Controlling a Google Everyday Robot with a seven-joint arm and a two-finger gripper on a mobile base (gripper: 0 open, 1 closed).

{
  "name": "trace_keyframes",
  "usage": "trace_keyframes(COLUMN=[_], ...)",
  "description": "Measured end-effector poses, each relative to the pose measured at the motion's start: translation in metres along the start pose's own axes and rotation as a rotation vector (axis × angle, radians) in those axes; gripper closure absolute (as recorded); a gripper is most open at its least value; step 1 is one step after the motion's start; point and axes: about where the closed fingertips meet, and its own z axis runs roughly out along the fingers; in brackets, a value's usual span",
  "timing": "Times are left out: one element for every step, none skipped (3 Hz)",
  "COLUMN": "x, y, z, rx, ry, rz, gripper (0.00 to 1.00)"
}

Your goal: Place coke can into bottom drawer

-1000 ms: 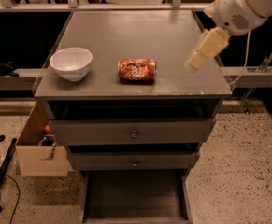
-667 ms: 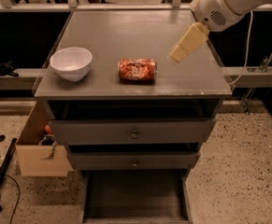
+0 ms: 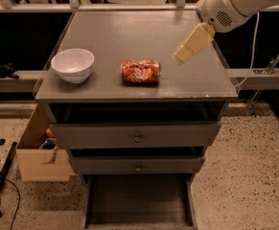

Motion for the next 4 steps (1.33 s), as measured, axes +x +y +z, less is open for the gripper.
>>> trace_keyframes(x=[-0.006, -0.014, -0.017, -0.011], y=[-0.009, -0.009, -0.004, 0.01], z=[0.027, 0.06, 0.086, 0.113], rx=[-0.028, -0.072, -0.114, -0.169], ry=[0.01, 0.026, 0.042, 0.066], rz=[-0.013, -0.037, -0.052, -0.054], gripper=[0.0, 0.0, 0.0, 0.0])
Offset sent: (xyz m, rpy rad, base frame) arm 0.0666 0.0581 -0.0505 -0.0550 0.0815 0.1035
